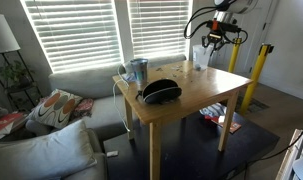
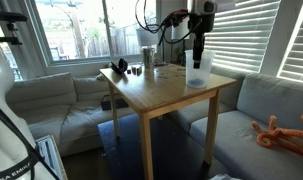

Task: Put the transparent cup upright

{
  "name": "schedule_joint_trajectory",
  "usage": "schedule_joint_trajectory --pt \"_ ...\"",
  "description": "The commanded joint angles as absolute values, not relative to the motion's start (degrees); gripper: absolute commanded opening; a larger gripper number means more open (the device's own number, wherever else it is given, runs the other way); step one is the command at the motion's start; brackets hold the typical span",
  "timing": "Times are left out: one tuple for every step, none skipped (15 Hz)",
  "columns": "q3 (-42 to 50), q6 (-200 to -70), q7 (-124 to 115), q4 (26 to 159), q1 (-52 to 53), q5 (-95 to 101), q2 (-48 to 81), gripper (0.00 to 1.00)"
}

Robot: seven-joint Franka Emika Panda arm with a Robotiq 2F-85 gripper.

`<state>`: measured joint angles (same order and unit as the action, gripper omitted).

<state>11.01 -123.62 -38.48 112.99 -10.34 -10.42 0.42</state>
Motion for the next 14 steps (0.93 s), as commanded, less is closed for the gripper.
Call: schedule_joint_trajectory --pt "9.9 -125.0 -40.2 113.4 -9.5 -3.4 -3.5 0.7" --pt "9.5 -125.1 -40.6 114.1 -9.4 -0.7 -5.3 0.77" --pt "9.0 -125.1 -40.3 114.8 -9.2 1.4 -7.3 0.84" --pt "8.4 -124.7 -40.0 115.2 -9.1 3.7 -9.1 0.91" --pt "7.5 -125.7 -38.6 116.2 -8.9 6.4 -11.3 0.98" --pt "6.3 -125.0 -37.8 116.6 -8.7 8.5 -13.6 1.0" --pt "5.2 -124.8 -36.5 117.2 -8.4 9.4 -15.7 1.0" --pt "4.1 -124.6 -35.1 117.5 -8.1 10.0 -17.4 1.0" --pt "3.0 -124.4 -33.3 117.6 -7.5 9.7 -19.0 1.0" --pt "1.8 -123.8 -31.4 117.2 -6.7 9.0 -20.2 1.0" --pt "0.5 -123.2 -29.8 116.9 -5.7 8.0 -21.0 1.0" --pt "-0.6 -123.4 -28.0 116.9 -4.8 7.2 -21.8 1.0" --pt "-1.4 -124.4 -26.3 117.4 -3.7 6.1 -22.3 1.0" --pt "-2.0 -125.2 -24.4 117.6 -2.6 5.1 -22.7 1.0"
